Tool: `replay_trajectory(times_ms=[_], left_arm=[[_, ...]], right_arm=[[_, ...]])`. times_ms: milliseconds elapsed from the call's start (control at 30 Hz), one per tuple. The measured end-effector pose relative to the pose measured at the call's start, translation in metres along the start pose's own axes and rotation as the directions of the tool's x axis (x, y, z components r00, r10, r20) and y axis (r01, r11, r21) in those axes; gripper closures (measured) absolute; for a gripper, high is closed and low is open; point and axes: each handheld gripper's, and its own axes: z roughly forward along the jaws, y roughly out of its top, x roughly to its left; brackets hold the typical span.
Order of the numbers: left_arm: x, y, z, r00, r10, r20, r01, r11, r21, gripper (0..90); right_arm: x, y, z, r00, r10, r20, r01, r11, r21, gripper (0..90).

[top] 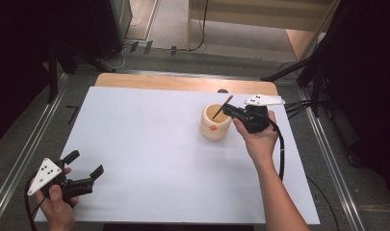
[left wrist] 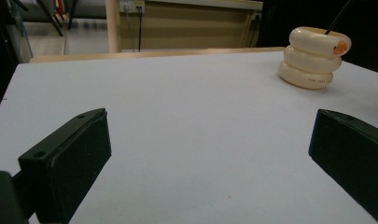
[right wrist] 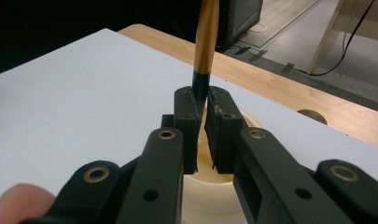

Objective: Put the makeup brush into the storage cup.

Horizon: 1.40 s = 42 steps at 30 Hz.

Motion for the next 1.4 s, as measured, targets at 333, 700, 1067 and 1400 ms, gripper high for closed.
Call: replay_trajectory(times_ms=[333, 700, 1067, 1400], left_arm=[[0.001, 0.000, -0.001, 1.0000, -0.002, -0.002, 0.002, 1.0000, 0.000, 0.0], [0.001, 0.000, -0.001, 1.0000, -0.001, -0.004, 0.001, 1.0000, 0.001, 0.0], [0.001, 0.000, 0.000, 1.0000, -0.003, -0.002, 0.003, 1.0000, 0.001, 0.0], [0.001, 0.000, -0.001, 1.0000, 0.000, -0.003, 0.000, 1.0000, 0.001, 0.0]], right_arm=[[0.000, -0.003, 0.007, 1.0000, 0.000, 0.002, 0.000, 1.000, 0.020, 84.3], [-0.001, -0.010, 0.015, 1.0000, 0.002, 0.002, -0.002, 0.999, 0.043, 84.3], [-0.007, -0.022, 0.023, 0.9997, 0.011, 0.022, -0.013, 0.996, 0.092, 84.3], [-0.006, -0.025, 0.030, 0.9993, -0.003, 0.037, -0.002, 0.991, 0.131, 84.3]])
